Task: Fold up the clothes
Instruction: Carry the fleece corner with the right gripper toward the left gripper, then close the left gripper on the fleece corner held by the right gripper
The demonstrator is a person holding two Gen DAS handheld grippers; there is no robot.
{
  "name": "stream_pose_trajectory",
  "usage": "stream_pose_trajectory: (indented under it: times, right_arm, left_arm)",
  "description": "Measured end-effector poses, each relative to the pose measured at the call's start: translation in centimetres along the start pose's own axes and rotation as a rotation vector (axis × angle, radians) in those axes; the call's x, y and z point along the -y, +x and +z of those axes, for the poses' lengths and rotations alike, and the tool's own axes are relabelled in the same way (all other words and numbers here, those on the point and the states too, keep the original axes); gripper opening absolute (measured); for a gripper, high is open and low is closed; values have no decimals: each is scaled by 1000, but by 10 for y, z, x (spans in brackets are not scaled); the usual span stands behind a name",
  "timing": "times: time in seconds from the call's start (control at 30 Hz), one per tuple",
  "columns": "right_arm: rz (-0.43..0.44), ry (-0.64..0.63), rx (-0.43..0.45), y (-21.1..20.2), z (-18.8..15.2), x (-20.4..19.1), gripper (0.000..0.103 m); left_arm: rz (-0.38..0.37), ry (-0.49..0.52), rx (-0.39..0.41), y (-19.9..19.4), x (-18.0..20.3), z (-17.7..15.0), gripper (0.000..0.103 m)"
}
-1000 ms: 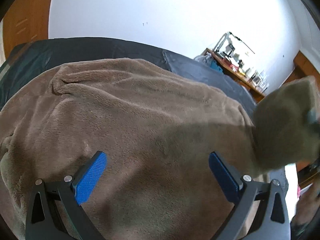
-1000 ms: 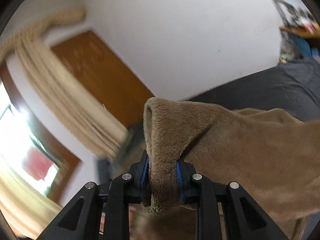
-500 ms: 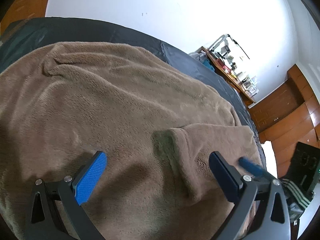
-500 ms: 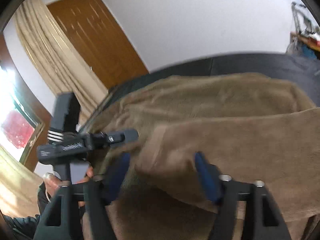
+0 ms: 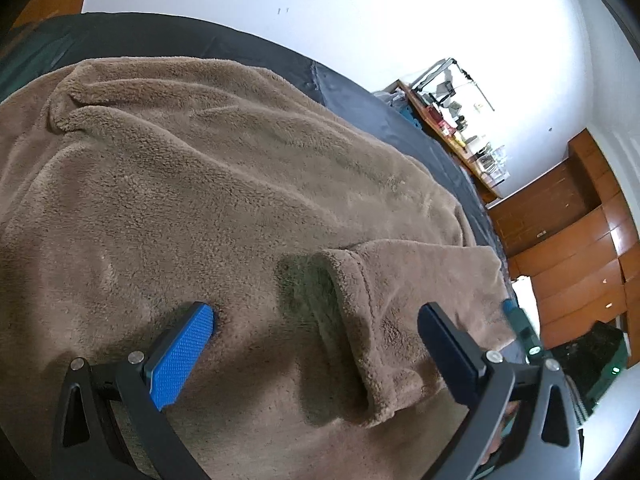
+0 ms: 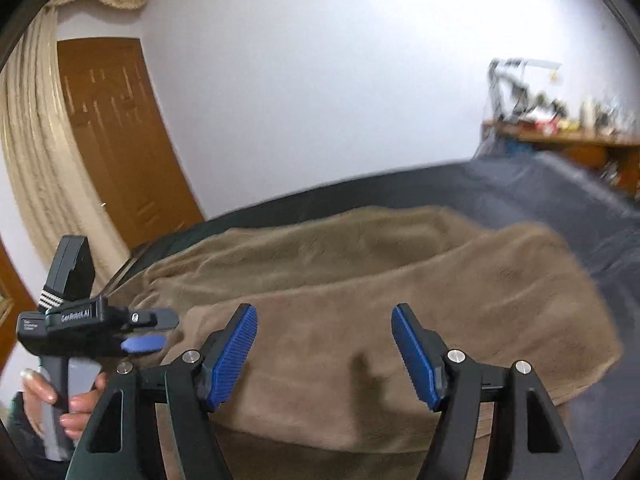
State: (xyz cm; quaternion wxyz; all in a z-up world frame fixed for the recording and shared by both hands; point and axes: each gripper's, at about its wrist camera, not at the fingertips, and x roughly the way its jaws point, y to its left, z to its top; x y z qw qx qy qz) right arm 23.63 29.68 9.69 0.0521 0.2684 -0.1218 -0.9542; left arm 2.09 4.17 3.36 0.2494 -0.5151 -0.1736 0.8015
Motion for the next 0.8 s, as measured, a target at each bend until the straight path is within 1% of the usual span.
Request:
stream_pose_trajectory:
  times: [0.07,0.17,0.23,0.33,0.47,0.5,0.53,0.57,0.63,0.67,0.73,0.8]
  right_arm:
    - [-17,31,44,-11,3,7,72]
    - [-15,63,69,-19,5,15,72]
    - [-11,78,82,-22,5,19,72]
    - [-4,102,102,-28,6,24,72]
    - [4,134,129,-35,7,32,72]
    - [7,142,135,-36,7,33,72]
    - [9,150,142,-38,8,35,72]
    - [11,158,149,-40,8,37,72]
    - [11,162,158,-42,8,38,72]
    - [9,159,162,-43,8,38,72]
    - [5,154,169,-44,8,38,72]
    - [1,148,176,-46,7,37,72]
  left_arm:
    - [3,6,-19,3,5,2,102]
    - [-66,-16,-60,6,13,6,102]
    - [-102,-11,-81,9,22,8,102]
    - [-89,-18,-131,26,31,9,102]
    - [-58,19,-121,33,42,5,102]
    - [-54,27,-122,34,44,4,95]
    - [-50,19,-124,35,42,5,78]
    - [-45,8,-125,35,40,6,69]
    - [-37,-14,-129,36,37,7,38]
    - [-33,-25,-131,36,35,8,33]
    - [-24,-47,-134,37,31,10,28]
    - [-31,-54,-107,28,28,15,26]
